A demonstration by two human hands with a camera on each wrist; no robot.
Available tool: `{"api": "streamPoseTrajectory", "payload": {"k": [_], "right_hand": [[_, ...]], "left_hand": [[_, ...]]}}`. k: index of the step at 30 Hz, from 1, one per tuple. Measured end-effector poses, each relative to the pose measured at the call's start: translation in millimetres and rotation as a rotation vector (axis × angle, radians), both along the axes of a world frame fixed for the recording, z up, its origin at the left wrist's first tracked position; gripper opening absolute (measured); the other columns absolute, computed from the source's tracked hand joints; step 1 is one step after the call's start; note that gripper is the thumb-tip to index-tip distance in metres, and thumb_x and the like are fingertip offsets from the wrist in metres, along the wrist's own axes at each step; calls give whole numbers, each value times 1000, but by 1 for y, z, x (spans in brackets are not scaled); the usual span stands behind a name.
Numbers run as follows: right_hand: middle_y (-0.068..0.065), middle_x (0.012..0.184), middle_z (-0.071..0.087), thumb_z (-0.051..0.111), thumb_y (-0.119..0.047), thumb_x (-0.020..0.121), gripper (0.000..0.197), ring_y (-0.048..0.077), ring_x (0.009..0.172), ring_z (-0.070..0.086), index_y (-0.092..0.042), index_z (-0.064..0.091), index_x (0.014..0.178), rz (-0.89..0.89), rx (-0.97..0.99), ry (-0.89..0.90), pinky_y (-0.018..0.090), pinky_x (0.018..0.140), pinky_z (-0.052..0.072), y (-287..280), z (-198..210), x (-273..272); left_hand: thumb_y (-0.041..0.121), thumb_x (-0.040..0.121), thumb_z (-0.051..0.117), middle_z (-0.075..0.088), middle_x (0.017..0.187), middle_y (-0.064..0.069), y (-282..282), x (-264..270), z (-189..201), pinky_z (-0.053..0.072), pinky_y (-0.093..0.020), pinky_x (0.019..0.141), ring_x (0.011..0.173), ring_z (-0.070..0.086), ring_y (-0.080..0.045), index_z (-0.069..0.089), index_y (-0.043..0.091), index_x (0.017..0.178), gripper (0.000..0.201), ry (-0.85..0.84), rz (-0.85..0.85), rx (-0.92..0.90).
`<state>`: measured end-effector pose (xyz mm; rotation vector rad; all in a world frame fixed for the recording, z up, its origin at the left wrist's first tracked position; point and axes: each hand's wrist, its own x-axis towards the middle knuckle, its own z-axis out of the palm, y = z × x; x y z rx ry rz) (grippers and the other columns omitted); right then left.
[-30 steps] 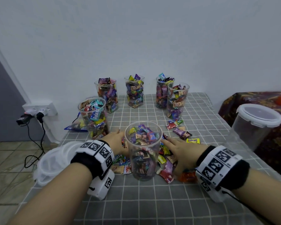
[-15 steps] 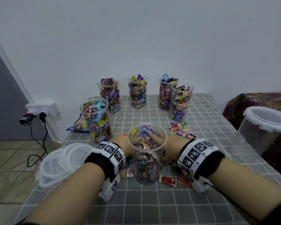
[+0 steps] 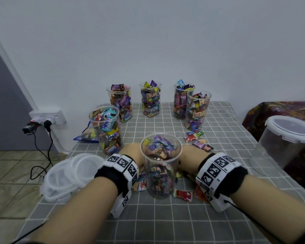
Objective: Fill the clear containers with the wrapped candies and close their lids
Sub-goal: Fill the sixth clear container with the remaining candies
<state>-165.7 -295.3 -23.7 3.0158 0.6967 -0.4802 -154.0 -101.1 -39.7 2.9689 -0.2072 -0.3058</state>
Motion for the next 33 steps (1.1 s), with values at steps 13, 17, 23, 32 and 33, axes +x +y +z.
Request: {"api": "streamPoseTrajectory", "payload": {"k": [13,17,23,32,33], "right_hand": [[8,118,63,56,-21,92,32,24,109,56,-19,59,124,-79,172,-46,31,88,45,-17,16,-13],[8,115,64,55,-21,92,29,24,105,57,-17,61,121,-100,246,-53,32,87,47,-19,20,-16],[5,108,67,56,-17,90,26,22,100,58,-18,66,115,-149,396,-129,30,82,45,-24,21,-17],[3,80,55,64,-12,87,11,20,81,49,-5,68,94,-234,702,-297,28,63,27,-27,53,-20],[3,79,55,64,-11,87,11,19,80,48,-4,68,94,-226,744,-326,30,62,27,-26,58,-22]], "left_hand": [[34,93,49,69,107,-5,1,-11,7,53,-38,85,100,63,-26,65,25,113,28,-191,54,4],[35,94,48,69,109,-4,0,-18,12,51,-38,87,103,62,-26,64,26,116,29,-241,17,-8],[37,94,47,69,109,-5,1,-21,15,51,-38,86,102,62,-27,62,26,119,31,-259,7,-21],[37,94,48,68,111,-6,0,-24,17,50,-37,86,103,61,-28,62,25,119,31,-262,15,-54],[37,94,48,67,112,-6,-1,-24,17,50,-38,87,104,61,-28,62,25,119,31,-258,19,-54]]}}
